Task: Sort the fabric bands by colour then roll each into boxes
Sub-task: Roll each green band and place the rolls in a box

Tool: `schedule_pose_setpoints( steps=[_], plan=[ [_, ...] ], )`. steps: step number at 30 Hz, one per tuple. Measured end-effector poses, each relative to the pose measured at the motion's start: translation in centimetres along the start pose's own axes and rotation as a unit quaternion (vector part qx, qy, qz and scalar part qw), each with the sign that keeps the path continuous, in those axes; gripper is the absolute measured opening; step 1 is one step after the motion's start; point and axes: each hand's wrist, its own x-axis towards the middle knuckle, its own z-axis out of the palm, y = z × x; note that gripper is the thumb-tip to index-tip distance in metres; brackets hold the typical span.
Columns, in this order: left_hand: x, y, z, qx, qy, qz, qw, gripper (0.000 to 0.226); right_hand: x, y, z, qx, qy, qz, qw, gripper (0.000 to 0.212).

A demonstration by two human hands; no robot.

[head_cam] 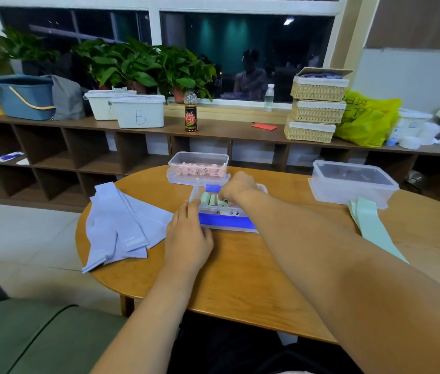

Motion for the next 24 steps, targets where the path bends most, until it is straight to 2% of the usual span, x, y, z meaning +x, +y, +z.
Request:
schedule_pose_setpoints(
  steps=[8,13,17,20,22,24],
  plan=[
    [-0.1,0.2,0.1,-0.008,-0.002,-0.005,1.0,0.062,0.8,-0.6,0.8,-0.006,-0.016,0.005,1.0,0.033],
    [0.0,0.2,0.1,0.003,-0.004,-0.003,1.0,0.063,1.6,-0.6,1.2,0.043,-0.035,0.037,0.998,0.027],
    [0.0,0.2,0.2,0.002,-0.006,-0.007,1.0,0.064,1.5,-0.3,1.3,0.039,-0.055,0.023,0.997,0.022],
    [-0.1,0.2,0.2,0.005,-0.005,-0.004,1.0,0.064,1.4,-0.2,0.8,0.06,-0.117,0.033,0.991,0.012],
    [-0.1,0.2,0.2,0.006,-0.005,0.0,1.0,0.064,1.4,0.0,0.7,0.036,-0.134,0.024,0.99,0.009],
    [-0.1,0.1,0.3,0.007,-0.004,0.001,1.0,0.065,1.0,0.1,0.3,-0.033,-0.112,0.012,0.993,0.016]
  ],
)
